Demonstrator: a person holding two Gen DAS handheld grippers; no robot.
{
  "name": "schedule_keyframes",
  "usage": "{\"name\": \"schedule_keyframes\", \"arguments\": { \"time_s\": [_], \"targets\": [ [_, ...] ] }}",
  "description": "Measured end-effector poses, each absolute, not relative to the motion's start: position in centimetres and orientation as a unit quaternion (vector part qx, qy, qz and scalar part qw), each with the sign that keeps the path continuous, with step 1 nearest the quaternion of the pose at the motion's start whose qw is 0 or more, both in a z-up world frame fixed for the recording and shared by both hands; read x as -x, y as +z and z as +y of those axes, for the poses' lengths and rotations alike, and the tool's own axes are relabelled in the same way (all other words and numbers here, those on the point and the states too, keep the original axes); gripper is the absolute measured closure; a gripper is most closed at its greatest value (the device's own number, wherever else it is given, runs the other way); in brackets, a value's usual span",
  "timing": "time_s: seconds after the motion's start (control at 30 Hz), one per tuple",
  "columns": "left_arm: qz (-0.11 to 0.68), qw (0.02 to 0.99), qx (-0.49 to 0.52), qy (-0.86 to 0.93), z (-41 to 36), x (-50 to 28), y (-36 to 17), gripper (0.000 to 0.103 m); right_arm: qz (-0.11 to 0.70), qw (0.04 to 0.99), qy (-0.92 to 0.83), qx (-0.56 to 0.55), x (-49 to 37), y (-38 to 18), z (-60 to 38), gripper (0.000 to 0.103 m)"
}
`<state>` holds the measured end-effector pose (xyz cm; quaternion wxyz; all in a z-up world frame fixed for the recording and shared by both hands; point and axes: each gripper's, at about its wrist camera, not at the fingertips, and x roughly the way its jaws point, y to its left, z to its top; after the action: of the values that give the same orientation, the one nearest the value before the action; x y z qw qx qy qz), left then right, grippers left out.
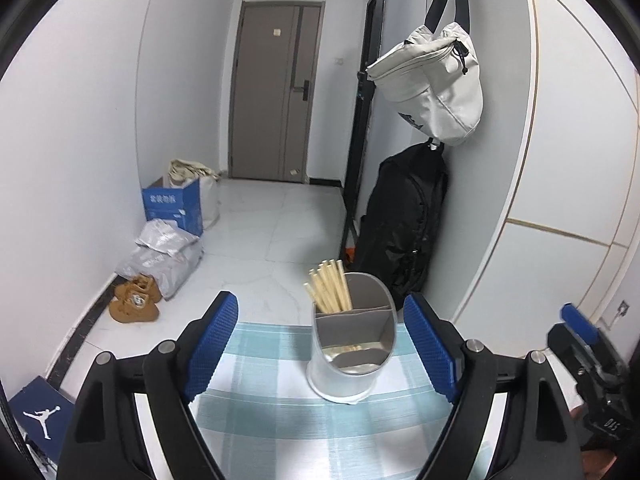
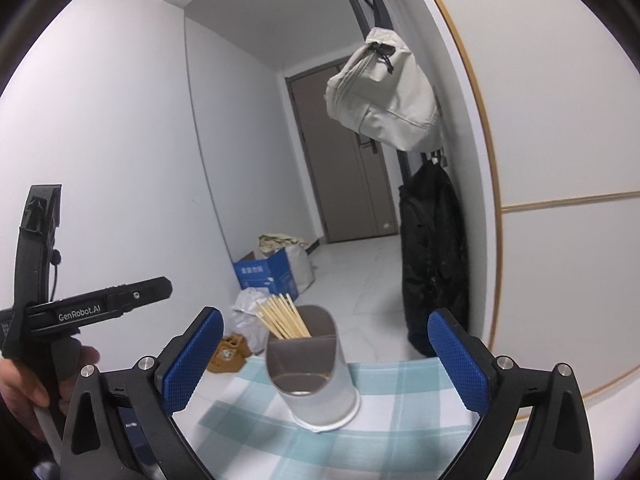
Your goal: Organize utensils
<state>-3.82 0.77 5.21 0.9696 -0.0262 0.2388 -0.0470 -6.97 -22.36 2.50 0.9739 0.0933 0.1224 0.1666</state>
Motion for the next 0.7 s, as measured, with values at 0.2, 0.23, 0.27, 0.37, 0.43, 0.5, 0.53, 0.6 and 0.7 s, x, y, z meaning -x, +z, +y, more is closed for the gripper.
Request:
{"name": "schedule_keyframes", "arguments": {
  "time_s": [0.2,0.23,0.27,0.37,0.43,0.5,0.53,0.6,0.7],
  "targets": [
    [0.216,0.976,0.029,-0.023,1.5,4.7,2.5,0.021,0.111,0.98,0.15,-0.064,8.2,0.2,-21.7,0.0],
    [0.215,0.976,0.027,-0.022,1.5,4.8,2.1,0.021,0.111,0.98,0.152,-0.061,8.3,-0.2,-21.5,0.0],
    [0.213,0.976,0.025,-0.021,1.4,4.9,1.6,0.021,0.112,0.98,0.152,-0.058,8.4,-0.5,-21.4,0.0],
    [0.205,0.978,0.017,-0.019,1.1,5.0,0.5,0.018,0.116,0.98,0.156,-0.049,8.6,-1.4,-20.8,0.0],
    [0.202,0.979,0.016,-0.017,1.2,5.2,-0.1,0.011,0.117,0.981,0.153,-0.04,8.8,-1.9,-20.4,0.0],
    [0.199,0.98,0.014,-0.015,1.1,5.1,-0.6,0.009,0.119,0.981,0.15,-0.04,9.0,-2.5,-20.2,0.0],
    [0.2,0.98,0.013,-0.012,1.1,5.1,-0.8,0.009,0.121,0.981,0.147,-0.043,9.0,-2.9,-20.2,0.0],
    [0.211,0.977,0.015,-0.012,1.3,4.6,-1.3,0.009,0.13,0.979,0.147,-0.048,9.0,-3.4,-20.3,0.0],
    [0.235,0.971,0.033,-0.012,1.6,4.0,-1.8,0.009,0.138,0.978,0.148,-0.049,8.7,-3.8,-20.2,0.0]
  ]
}}
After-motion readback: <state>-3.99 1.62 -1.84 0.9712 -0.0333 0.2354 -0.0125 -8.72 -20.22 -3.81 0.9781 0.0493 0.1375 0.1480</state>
